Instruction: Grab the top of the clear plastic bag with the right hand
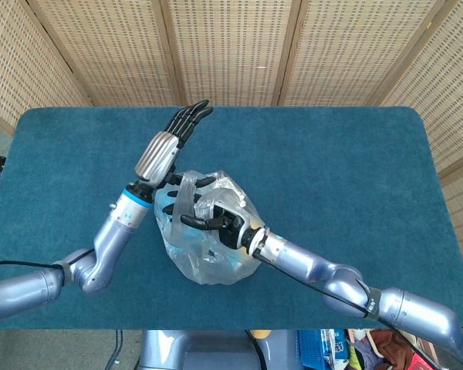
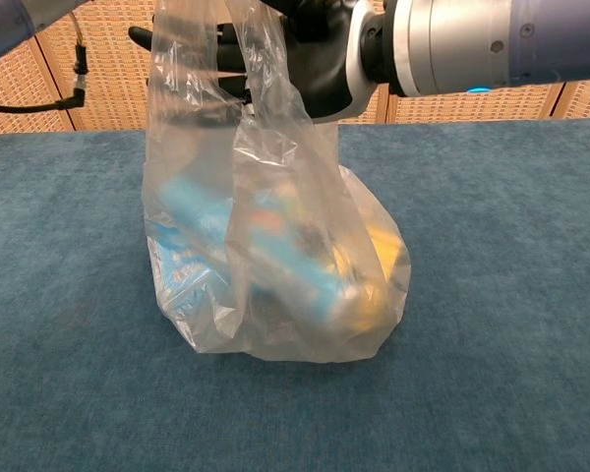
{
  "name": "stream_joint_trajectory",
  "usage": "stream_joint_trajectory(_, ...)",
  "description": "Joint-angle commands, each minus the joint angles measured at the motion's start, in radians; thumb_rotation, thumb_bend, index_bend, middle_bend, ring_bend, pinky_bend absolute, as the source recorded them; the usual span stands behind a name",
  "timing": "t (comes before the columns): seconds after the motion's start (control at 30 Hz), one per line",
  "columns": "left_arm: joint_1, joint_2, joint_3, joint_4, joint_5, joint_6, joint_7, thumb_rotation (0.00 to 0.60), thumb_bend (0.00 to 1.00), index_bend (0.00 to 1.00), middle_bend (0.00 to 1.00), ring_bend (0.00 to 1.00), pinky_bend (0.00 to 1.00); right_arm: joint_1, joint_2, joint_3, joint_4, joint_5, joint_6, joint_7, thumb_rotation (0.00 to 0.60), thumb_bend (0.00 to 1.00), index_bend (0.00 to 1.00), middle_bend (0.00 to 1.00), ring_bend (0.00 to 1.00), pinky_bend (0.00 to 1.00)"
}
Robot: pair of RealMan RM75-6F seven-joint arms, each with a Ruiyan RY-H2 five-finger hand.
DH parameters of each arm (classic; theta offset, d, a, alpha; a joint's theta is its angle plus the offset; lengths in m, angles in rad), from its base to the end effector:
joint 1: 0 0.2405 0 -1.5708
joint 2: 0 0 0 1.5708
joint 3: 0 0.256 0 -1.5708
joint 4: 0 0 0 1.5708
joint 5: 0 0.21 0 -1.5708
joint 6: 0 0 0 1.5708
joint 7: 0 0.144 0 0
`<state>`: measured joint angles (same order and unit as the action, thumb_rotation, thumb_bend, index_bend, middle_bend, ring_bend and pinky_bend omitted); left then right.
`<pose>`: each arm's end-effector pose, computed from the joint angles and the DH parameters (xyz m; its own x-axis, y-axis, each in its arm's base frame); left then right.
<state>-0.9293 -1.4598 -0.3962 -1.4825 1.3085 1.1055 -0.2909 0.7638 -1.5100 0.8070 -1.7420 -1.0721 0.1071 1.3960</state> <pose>-0.0243 0.3986 0.0748 -0.1447 0.1470 0.9785 0.7830 -0.5877 0.2040 0.0244 -0.3389 0.0215 -0.7710 -0.5759 -0.2719 -0.2205 0.6420 -0.7343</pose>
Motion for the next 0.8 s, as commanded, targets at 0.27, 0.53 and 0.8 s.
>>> stream_joint_trajectory(0.27, -0.002, 0.131, 0.020, -0.058, -0.023, -0.147, -0.048, 0.600, 0.00, 0.00, 0.00, 0.00, 0.00, -0.024, -0.022, 0.038, 0.016, 0.075, -0.048, -0.105, 0.600, 0.42, 0.19, 0.33, 0.18, 0.11)
stream_joint_trajectory(0.53, 0.008, 0.216, 0.045, -0.060, 0.028, -0.196, -0.116, 0.600, 0.00, 0.00, 0.00, 0.00, 0.00, -0.035, -0.033, 0.055, 0.033, 0.129, -0.071, -0.173, 0.600, 0.42, 0.19, 0.33, 0.18, 0.11)
stream_joint_trajectory(0.8, 0.027, 0.302, 0.076, -0.070, 0.076, -0.230, -0.188, 0.600, 0.00, 0.00, 0.00, 0.00, 0.00, -0.045, -0.040, 0.071, 0.040, 0.184, -0.089, -0.239, 0.600, 0.42, 0.19, 0.33, 0.18, 0.11)
